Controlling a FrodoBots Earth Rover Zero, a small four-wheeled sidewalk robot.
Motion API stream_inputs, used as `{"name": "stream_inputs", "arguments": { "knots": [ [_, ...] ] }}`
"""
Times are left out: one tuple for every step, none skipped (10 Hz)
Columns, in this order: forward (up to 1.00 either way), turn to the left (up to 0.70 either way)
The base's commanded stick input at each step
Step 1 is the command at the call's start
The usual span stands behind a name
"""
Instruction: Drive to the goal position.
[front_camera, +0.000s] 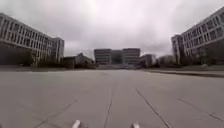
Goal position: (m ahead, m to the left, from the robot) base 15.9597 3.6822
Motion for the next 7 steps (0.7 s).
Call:
{"name": "stream_inputs", "arguments": {
  "knots": [
    [1.00,0.00],
    [1.00,0.00],
    [1.00,0.00],
    [1.00,0.00],
    [1.00,0.00],
    [1.00,0.00],
    [1.00,0.00]
  ]
}}
